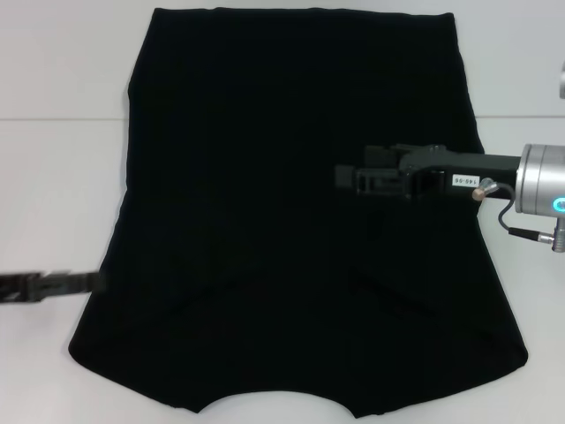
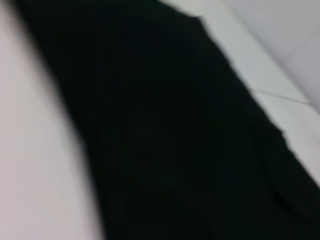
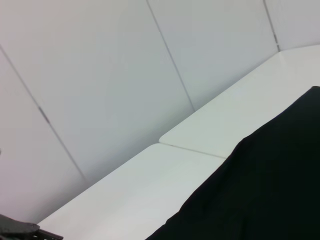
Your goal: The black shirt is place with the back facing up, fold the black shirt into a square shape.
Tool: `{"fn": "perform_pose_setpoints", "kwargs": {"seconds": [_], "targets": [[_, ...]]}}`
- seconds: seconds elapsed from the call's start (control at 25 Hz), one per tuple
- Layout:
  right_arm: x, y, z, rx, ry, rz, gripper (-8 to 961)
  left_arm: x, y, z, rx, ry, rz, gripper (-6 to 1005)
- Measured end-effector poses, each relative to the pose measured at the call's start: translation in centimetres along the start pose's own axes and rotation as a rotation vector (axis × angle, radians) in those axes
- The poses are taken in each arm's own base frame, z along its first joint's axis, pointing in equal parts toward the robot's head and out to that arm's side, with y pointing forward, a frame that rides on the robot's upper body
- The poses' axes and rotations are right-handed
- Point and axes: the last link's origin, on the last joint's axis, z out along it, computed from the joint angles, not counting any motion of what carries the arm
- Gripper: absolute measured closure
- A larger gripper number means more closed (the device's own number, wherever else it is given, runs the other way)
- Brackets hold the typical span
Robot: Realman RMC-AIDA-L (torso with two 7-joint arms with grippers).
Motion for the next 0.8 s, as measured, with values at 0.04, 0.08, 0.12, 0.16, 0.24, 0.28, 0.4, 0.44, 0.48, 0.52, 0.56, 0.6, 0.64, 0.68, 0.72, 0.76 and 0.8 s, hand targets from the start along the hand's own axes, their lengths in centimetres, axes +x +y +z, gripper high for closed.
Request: {"fn": "perform_pose_setpoints", "kwargs": {"seconds": [0.04,0.08,0.12,0.16,0.24,0.28,0.4,0.44,0.48,0.52,0.56,0.6,0.64,0.68,0.72,0.76,0.8], "targets": [[0.0,0.1,0.1,-0.004,0.003,-0.009,63,-0.3,-0.3,-0.5,0.016,-0.015,-0.035,108],[0.0,0.2,0.1,-0.009,0.006,-0.021,43,-0.6,-0.6,-1.1,0.034,-0.027,-0.073,109],[0.0,0.2,0.2,-0.014,0.007,-0.030,23,-0.8,-0.8,-1.3,0.044,-0.038,-0.096,111],[0.0,0.3,0.2,-0.020,0.009,-0.043,24,-1.0,-1.0,-1.5,0.056,-0.052,-0.129,112],[0.0,0.5,0.3,-0.032,0.014,-0.066,27,-1.3,-1.2,-1.7,0.071,-0.075,-0.171,115],[0.0,0.7,0.3,-0.040,0.018,-0.077,28,-1.5,-1.3,-1.7,0.082,-0.091,-0.196,117],[0.2,1.4,0.5,-0.090,0.043,-0.117,31,-1.9,-1.4,-1.5,0.098,-0.131,-0.236,122],[0.2,1.9,0.5,-0.132,0.066,-0.141,32,-2.0,-1.5,-1.4,0.101,-0.143,-0.246,123],[0.2,1.9,0.5,-0.132,0.066,-0.141,33,-2.0,-1.5,-1.3,0.100,-0.154,-0.252,125],[0.3,2.2,0.5,-0.152,0.076,-0.151,34,-2.1,-1.5,-1.1,0.097,-0.168,-0.259,126],[0.2,2.5,0.4,-0.172,0.084,-0.160,36,-2.2,-1.4,-0.9,0.093,-0.176,-0.263,128],[0.2,2.6,0.4,-0.179,0.085,-0.164,37,-2.2,-1.4,-0.6,0.089,-0.188,-0.267,129],[0.2,2.6,0.3,-0.184,0.082,-0.165,38,-2.3,-1.4,-0.3,0.087,-0.197,-0.269,131],[0.1,2.6,0.3,-0.181,0.079,-0.165,39,-2.2,-1.5,0.1,0.087,-0.205,-0.269,132],[0.1,2.5,0.3,-0.179,0.075,-0.164,40,-2.2,-1.5,0.1,0.087,-0.205,-0.269,134],[0.0,2.5,0.3,-0.178,0.073,-0.164,41,-2.2,-1.5,0.4,0.087,-0.209,-0.268,136],[0.0,2.4,0.2,-0.174,0.069,-0.162,42,-2.2,-1.6,0.6,0.088,-0.213,-0.266,137]]}}
